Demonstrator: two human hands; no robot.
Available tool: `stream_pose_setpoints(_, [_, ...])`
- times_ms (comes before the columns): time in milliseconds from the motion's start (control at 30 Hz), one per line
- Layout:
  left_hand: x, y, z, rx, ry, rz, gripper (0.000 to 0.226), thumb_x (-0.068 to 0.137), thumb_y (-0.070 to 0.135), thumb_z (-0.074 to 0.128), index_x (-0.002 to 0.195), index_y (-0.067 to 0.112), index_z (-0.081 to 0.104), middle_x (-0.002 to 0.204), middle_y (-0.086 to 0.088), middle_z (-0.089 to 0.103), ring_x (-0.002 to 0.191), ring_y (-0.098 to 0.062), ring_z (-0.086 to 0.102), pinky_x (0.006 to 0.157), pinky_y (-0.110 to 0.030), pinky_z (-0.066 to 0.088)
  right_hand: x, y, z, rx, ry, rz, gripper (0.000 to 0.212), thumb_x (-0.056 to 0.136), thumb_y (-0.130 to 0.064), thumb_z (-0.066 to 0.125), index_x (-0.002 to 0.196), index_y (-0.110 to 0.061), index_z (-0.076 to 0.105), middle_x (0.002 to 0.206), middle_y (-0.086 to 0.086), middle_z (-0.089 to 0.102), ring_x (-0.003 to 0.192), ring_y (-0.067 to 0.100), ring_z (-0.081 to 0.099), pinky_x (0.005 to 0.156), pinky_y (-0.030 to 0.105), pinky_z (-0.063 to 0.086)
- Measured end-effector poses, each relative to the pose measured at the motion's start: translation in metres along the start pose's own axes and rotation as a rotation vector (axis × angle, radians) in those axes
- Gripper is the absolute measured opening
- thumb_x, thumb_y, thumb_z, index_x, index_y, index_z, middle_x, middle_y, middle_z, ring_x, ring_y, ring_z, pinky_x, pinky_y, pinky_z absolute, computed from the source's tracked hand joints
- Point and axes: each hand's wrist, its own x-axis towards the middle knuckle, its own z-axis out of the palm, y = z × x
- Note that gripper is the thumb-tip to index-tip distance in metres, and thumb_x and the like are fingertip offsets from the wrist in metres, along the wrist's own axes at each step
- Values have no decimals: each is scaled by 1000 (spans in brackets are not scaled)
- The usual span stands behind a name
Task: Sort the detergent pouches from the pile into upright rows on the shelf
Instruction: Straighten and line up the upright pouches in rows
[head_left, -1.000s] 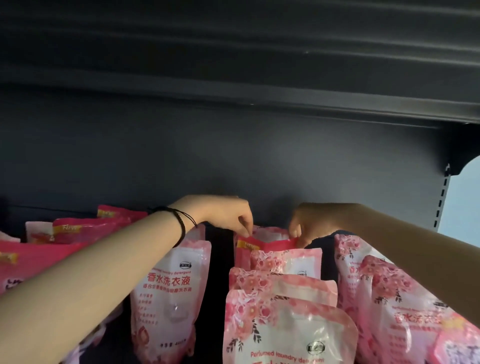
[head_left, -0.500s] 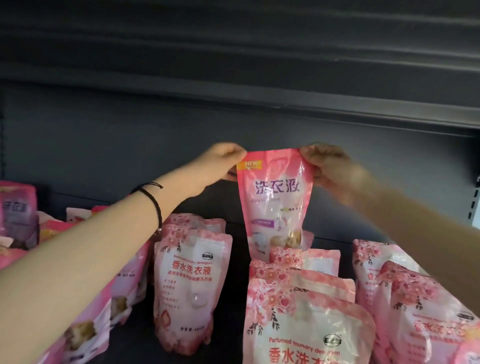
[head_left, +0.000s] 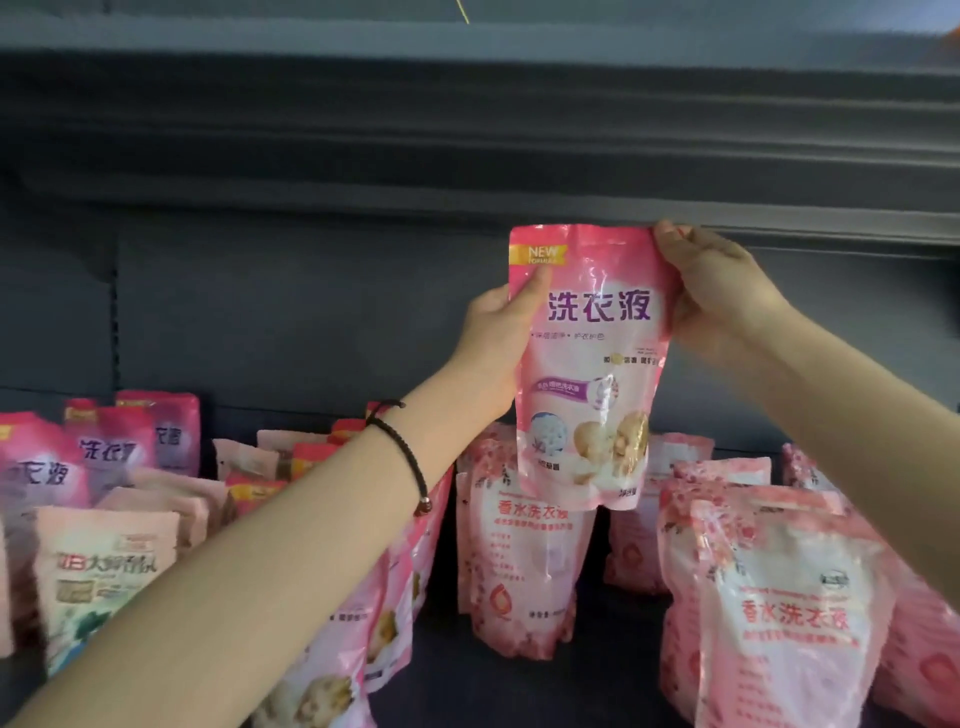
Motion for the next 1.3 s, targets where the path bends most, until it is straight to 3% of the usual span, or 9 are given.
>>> stream_pose_setpoints(300, [-67,29,-50,-74,30,-5,26,89,41,63,85,15,63,69,2,73,64,-13,71,58,-28,59,-72,0,55,18,-45,34,18,97,-25,55,93,-10,63,79,2,72,71,12,71,67,29,59])
stream_pose_setpoints(433, [-98,27,-65,-75,42,-23,29,89,43,61,82,15,64,71,0,73,65,-15,72,60,-29,59,-110,8,60,22,-94,84,29,96,-33,55,78,-17,72,75,1,72,76,14,72,74,33,59])
stream_pose_setpoints(667, [-144,-12,-70,-77,98,-121,34,85,50,62,77,17,65,73,-2,72,67,-20,70,66,-36,59,-169,52,46,17,21,75,26,97,-18,52,83,-12,72,78,4,70,74,17,68,70,29,57])
stream_pose_setpoints(800, [-155,-38,-64,-54,139,-124,42,79,58,62,80,17,63,86,-12,64,74,-28,60,70,-43,54,-192,84,34,13,67,187,35,95,-37,53,105,-8,70,103,13,73,97,24,70,84,35,55])
stream_pose_setpoints(900, [-159,-59,-58,11,144,-101,51,76,67,59,86,17,56,89,-12,55,77,-27,50,70,-43,42,-202,104,26,-42,162,177,53,86,-52,56,111,-5,65,108,17,71,101,28,69,83,35,57])
stream_pose_setpoints(1033, [-160,-91,-55,175,212,-83,54,76,70,50,64,16,49,58,-7,44,52,-19,40,53,-27,36,-204,129,17,-80,257,181,53,84,-53,54,105,-5,66,102,18,72,97,30,70,84,41,57])
stream_pose_setpoints(1100, [-159,-103,-52,207,263,-47,49,78,63,49,47,26,42,41,9,32,37,-4,31,41,-15,30,-202,137,16,-110,284,194,51,85,-55,53,101,-9,67,100,19,72,96,32,70,84,43,57])
stream_pose_setpoints(1200, [-151,-116,-51,206,337,-37,53,79,62,49,43,27,34,38,10,25,35,-2,23,36,-13,24,-195,146,18,-107,306,186,59,87,-56,54,103,0,61,103,33,63,91,41,65,91,61,49])
stream_pose_setpoints(1300, [-138,-127,-52,180,383,-8,52,78,62,49,44,26,33,40,11,27,37,-5,25,39,-17,25,-181,157,19,-86,318,171,58,85,-57,55,99,-1,61,97,30,64,86,32,62,90,60,48])
